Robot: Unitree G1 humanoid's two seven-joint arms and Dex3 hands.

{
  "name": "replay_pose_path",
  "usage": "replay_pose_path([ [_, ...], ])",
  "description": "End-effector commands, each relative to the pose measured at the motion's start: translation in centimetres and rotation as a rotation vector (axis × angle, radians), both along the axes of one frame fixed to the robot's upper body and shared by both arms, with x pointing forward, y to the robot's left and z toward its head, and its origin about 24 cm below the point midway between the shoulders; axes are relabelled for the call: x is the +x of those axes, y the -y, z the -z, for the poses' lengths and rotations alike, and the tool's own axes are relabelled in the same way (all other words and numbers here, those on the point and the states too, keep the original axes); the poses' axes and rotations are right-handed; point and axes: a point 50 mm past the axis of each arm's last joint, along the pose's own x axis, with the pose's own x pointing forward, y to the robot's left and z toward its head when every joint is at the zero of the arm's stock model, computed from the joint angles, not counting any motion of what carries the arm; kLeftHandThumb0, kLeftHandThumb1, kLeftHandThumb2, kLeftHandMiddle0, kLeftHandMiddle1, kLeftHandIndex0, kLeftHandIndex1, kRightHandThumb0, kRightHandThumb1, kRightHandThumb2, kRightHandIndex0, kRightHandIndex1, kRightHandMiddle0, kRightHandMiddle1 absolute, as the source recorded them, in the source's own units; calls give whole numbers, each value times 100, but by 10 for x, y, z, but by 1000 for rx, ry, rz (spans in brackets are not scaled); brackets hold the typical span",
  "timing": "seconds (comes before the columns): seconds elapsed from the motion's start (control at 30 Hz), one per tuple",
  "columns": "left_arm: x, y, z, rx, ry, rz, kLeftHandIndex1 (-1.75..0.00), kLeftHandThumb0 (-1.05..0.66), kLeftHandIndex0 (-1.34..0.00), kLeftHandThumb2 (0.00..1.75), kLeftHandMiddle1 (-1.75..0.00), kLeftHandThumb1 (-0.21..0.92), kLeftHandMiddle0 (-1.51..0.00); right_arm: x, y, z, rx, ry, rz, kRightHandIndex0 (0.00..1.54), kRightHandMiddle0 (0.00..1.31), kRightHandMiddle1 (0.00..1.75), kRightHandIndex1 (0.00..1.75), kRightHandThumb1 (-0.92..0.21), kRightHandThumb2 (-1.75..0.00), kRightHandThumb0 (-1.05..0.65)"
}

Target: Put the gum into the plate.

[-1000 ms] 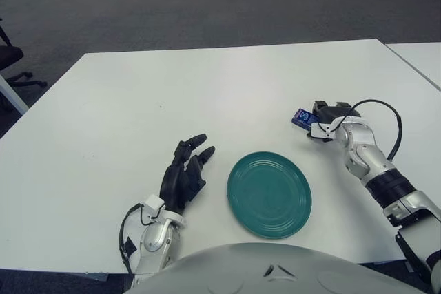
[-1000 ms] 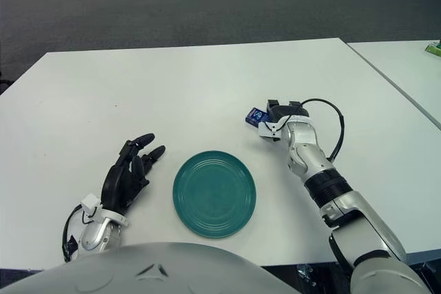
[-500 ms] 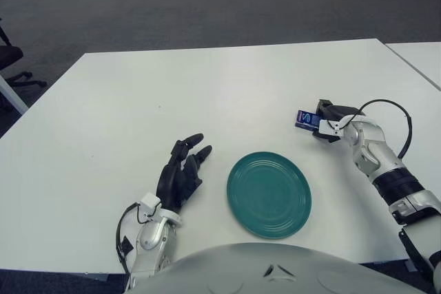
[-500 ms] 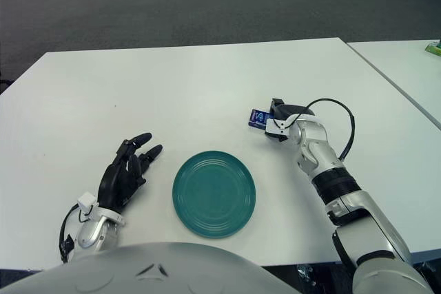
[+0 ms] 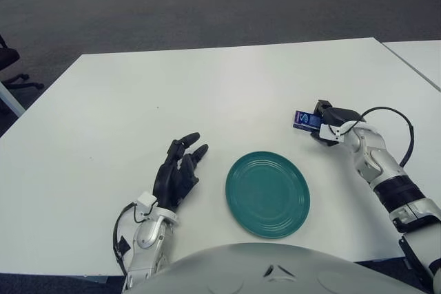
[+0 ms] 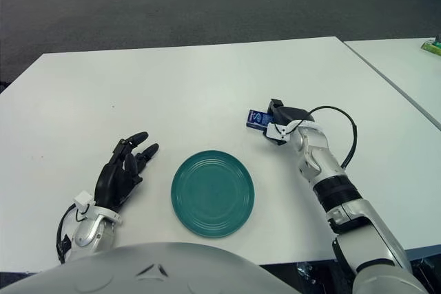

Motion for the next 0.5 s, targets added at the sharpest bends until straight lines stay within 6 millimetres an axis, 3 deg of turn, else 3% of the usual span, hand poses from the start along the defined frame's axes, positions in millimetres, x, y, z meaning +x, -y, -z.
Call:
replay_pose_path([
  [0.0, -2, -7, 6, 27, -39, 4, -94, -85, -16, 89, -36, 92, -48, -4, 3, 18, 51, -93, 31, 79, 35, 175, 175, -67, -86, -39],
  [0.13, -2, -10, 6, 34, -42, 3, -93, -84, -15, 89, -35, 92, -47, 10, 6, 0, 93, -28, 39, 82, 36, 175, 175, -67, -87, -39],
  [0.47, -2, -16, 6, 61, -46, -11, -92, -83, -13, 89, -34, 92, -47, 33, 1, -70, 193, 252, 65, 92, 40, 175, 175, -60, -96, -40],
])
